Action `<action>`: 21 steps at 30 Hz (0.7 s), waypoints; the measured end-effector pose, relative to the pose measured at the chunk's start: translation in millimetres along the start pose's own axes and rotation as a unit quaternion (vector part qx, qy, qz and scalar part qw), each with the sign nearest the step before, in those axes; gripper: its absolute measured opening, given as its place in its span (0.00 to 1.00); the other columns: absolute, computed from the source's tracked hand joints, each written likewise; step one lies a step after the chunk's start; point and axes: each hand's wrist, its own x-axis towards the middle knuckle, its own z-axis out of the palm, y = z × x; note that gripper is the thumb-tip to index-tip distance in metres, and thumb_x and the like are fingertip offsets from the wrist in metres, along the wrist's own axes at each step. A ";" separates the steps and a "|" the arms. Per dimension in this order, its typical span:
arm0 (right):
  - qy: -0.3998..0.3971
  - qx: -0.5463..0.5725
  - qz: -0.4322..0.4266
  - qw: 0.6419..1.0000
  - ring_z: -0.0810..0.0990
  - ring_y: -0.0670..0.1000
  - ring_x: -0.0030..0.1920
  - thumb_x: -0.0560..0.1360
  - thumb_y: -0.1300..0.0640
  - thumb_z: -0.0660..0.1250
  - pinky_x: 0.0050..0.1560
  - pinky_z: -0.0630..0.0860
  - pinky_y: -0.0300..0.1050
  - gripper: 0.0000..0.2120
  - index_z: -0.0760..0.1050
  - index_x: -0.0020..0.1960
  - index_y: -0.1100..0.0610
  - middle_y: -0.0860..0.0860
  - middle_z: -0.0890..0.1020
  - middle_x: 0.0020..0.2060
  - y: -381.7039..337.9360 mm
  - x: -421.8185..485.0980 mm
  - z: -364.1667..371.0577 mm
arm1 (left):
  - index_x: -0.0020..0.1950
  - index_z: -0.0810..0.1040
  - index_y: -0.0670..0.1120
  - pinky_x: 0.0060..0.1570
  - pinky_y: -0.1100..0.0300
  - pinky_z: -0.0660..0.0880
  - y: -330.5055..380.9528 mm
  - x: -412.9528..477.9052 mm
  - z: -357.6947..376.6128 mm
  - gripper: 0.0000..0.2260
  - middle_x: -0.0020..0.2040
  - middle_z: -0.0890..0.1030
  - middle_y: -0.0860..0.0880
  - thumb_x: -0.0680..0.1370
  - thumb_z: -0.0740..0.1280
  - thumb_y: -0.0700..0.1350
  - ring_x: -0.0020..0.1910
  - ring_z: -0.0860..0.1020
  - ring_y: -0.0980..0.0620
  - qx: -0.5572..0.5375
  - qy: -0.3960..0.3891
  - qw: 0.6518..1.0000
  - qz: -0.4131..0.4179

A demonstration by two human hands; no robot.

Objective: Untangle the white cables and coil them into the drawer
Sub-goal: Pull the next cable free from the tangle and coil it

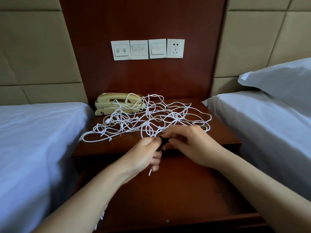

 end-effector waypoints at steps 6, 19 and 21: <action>0.057 0.027 0.025 0.998 0.80 0.47 0.39 0.76 0.61 0.65 0.45 0.76 0.48 0.07 0.78 0.52 0.54 0.48 0.83 0.38 -4.9 -0.2 9.7 | 0.40 0.66 0.42 0.21 0.66 0.61 5.1 3.4 2.3 0.12 0.25 0.59 0.51 0.82 0.50 0.40 0.19 0.58 0.57 -0.028 0.040 0.999 -0.001; 0.122 -0.026 -0.031 0.992 0.71 0.45 0.37 0.75 0.60 0.65 0.40 0.71 0.46 0.03 0.72 0.48 0.55 0.39 0.69 0.37 -6.8 2.9 15.5 | 0.40 0.65 0.44 0.23 0.63 0.62 8.2 2.5 7.1 0.13 0.26 0.60 0.50 0.83 0.50 0.45 0.22 0.58 0.56 -0.101 0.042 0.994 -0.005; 0.121 -0.020 -0.039 0.992 0.72 0.47 0.39 0.76 0.59 0.63 0.41 0.73 0.48 0.03 0.71 0.49 0.55 0.40 0.69 0.40 -6.5 3.1 18.1 | 0.41 0.65 0.44 0.23 0.63 0.62 8.4 2.0 8.1 0.13 0.26 0.60 0.51 0.83 0.50 0.45 0.21 0.58 0.56 -0.116 0.040 0.992 -0.008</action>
